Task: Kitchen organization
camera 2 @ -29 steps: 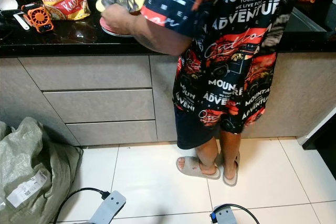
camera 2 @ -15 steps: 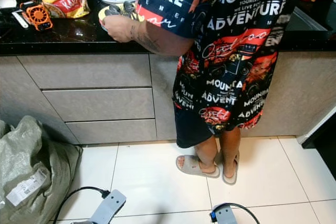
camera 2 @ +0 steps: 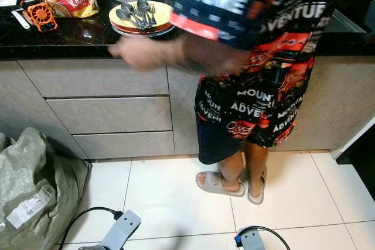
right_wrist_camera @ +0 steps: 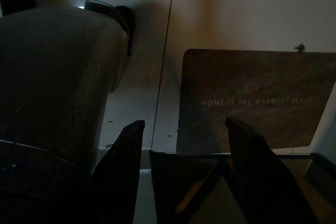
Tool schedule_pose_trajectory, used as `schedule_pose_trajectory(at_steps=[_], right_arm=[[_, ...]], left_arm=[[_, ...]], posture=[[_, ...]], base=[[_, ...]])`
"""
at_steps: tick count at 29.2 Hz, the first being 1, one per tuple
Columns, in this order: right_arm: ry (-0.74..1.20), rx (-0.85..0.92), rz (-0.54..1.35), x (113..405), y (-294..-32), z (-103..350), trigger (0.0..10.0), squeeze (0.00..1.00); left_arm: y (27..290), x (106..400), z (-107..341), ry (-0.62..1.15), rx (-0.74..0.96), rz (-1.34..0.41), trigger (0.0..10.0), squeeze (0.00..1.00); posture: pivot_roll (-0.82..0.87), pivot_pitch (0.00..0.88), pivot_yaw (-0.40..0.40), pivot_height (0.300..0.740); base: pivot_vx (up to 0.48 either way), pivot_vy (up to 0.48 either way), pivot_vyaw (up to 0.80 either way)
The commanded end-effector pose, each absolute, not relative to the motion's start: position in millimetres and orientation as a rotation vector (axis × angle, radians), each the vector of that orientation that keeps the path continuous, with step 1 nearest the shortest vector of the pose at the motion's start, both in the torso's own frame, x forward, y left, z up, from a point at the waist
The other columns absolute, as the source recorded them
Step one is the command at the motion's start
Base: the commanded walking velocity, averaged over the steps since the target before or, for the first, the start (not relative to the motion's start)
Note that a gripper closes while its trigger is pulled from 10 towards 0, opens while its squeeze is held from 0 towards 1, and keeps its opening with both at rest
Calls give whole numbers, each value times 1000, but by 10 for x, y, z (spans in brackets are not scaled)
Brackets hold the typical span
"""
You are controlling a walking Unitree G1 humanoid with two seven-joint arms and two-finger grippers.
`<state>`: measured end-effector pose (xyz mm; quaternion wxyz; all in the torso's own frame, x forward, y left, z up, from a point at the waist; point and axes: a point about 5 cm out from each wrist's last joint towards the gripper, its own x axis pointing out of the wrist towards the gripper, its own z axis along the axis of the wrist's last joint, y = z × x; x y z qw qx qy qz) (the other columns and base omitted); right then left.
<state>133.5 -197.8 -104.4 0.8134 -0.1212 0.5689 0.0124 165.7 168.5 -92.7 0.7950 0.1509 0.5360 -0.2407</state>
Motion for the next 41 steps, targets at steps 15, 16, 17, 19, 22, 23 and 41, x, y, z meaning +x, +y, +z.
schedule_pose_trajectory(at_steps=[15,16,17,19,22,23,41], right_arm=[[1222,-238,24,1271,-1961,-1067,10000,0],[1222,-238,24,1271,-1961,-1067,10000,0],[1221,-245,28,1274,-1963,-1066,10000,0],[1214,-239,35,1278,-1961,-1064,10000,0],[1212,-249,37,1281,-1967,-1062,10000,0],[1212,-247,36,1280,-1967,-1062,10000,0],[1220,-251,12,1236,-1987,-1073,10000,0]], left_arm=[[1688,1501,-999,1184,234,-392,10000,0],[1688,1501,-999,1184,234,-392,10000,0],[1687,1501,-1000,1183,228,-387,10000,0],[1682,1499,-1001,1182,220,-381,10000,0],[1678,1495,-1003,1177,187,-352,10000,0],[1678,1493,-1004,1176,177,-343,10000,0],[1684,1446,-1026,1157,76,-202,10000,0]], posture=[[24,76,-2,740],[24,76,-2,740],[24,76,-2,740],[27,79,-4,740],[27,79,-2,740],[28,81,-2,740],[38,104,3,740]], base=[[0,0,0],[0,0,0],[0,0,0],[0,0,0],[0,0,677],[0,0,781],[0,0,564]])
